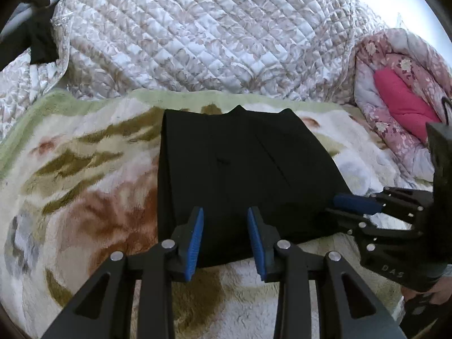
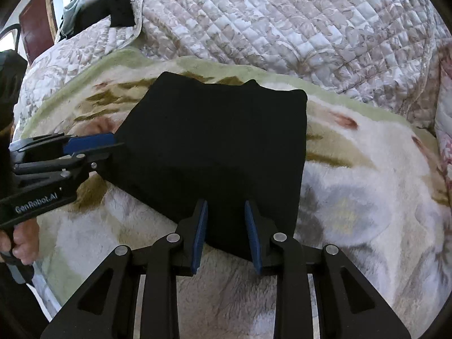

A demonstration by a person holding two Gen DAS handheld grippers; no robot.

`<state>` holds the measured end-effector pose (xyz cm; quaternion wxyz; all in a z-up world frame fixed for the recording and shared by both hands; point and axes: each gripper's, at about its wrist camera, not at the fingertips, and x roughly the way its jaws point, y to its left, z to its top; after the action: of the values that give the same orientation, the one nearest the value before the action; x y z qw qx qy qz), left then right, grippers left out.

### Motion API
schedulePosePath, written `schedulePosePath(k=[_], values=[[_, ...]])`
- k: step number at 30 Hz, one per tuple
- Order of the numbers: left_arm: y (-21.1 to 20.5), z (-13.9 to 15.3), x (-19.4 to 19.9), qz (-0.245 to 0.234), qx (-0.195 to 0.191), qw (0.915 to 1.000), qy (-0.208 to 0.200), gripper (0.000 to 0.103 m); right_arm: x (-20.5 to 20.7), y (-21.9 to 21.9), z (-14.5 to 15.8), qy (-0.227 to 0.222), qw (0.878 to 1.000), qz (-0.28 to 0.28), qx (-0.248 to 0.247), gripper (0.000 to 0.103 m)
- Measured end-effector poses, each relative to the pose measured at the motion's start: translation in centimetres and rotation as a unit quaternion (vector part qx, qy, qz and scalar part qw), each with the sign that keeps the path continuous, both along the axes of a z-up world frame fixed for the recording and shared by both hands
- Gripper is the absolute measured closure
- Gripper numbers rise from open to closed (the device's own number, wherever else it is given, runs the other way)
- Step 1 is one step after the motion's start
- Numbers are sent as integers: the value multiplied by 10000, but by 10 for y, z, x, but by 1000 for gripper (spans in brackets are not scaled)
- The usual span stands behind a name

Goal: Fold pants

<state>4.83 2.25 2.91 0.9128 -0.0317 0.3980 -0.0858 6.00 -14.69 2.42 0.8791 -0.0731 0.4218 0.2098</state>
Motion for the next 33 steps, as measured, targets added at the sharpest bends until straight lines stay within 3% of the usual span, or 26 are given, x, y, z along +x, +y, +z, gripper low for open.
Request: schedulePosePath(k=[4, 7, 13, 21, 24, 28, 30, 33], values=[[0, 5, 0, 76, -8, 10000, -30, 67, -4, -10, 13, -252, 9993, -170, 204, 75], [-2, 1, 0, 65, 81, 9999, -40, 67, 7, -13, 0, 6, 9993, -384, 7, 75], [-2, -3, 1, 44, 60, 10000, -42, 67, 17, -27, -6, 364, 9962, -604, 501, 73], [-1, -1, 1, 9, 65, 10000, -41, 64, 14, -29, -1, -23, 9962, -865, 28, 72], [4, 2, 2, 271, 184, 9995, -49, 62, 17, -39, 0, -49, 9936, -1127, 17, 72], [15, 2, 2, 533, 93, 9985, 39, 61, 12, -34, 8, -228, 9949, -968, 178, 72], [12, 7, -1, 541, 240, 9982, -102, 61, 6, -25, 13, -386, 9962, -756, 199, 72], [4, 16, -9, 447, 364, 9978, -339, 61, 0, -13, 13, -495, 9975, -490, 137, 58]])
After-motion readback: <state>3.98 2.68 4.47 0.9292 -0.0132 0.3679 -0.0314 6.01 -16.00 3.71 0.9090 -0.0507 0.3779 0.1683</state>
